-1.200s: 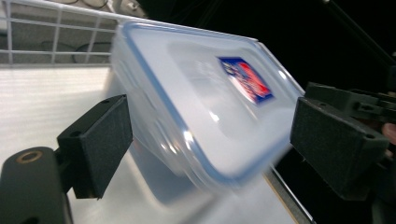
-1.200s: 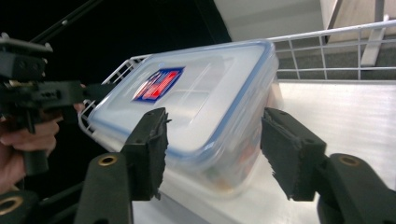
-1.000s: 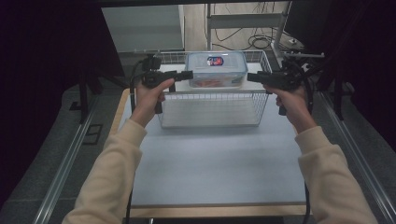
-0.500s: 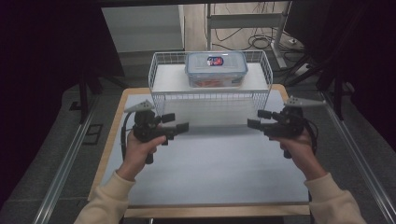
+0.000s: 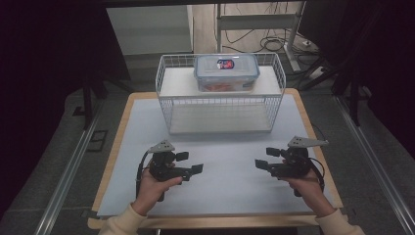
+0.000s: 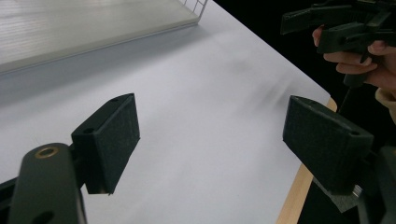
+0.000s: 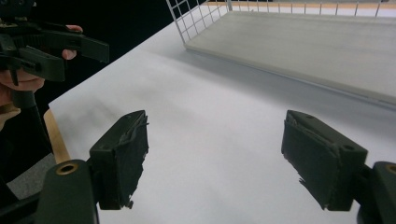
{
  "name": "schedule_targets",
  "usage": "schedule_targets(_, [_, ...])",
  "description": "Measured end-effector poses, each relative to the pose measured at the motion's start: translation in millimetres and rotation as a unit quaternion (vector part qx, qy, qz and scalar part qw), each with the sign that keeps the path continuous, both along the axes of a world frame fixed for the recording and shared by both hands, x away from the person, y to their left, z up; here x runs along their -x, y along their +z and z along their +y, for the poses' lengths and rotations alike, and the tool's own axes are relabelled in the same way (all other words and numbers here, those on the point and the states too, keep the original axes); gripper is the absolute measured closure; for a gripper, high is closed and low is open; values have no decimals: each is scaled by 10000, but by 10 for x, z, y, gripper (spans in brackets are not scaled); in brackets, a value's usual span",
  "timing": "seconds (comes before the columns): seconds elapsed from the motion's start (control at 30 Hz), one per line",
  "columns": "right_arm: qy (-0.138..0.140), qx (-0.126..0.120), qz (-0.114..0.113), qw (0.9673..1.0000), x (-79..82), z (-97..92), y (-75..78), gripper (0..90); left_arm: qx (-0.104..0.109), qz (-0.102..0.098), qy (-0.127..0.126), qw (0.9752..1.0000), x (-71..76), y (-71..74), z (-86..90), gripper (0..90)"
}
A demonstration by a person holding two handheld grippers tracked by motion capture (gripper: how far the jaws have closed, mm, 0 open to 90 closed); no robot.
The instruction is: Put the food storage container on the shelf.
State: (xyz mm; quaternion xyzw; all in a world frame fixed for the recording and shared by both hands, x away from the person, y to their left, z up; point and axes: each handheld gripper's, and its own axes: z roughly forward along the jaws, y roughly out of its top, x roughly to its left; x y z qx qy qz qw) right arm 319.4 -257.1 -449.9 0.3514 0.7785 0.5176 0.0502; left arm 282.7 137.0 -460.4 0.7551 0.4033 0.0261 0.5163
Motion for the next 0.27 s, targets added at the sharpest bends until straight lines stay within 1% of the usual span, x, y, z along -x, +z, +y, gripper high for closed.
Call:
schedule_targets(0.07, [-8, 14, -21, 10000, 2, 1, -12, 226, -82, 0, 4, 10000, 0, -30, -26, 178])
schedule_targets(0.2, [-60, 116, -144, 9998, 22, -8, -54, 211, -139, 91, 17, 9999, 4, -93, -47, 156])
schedule_targets(0.27, [-92, 175, -128, 9997, 35, -23, -106, 191, -156, 111, 31, 9998, 5, -116, -57, 144])
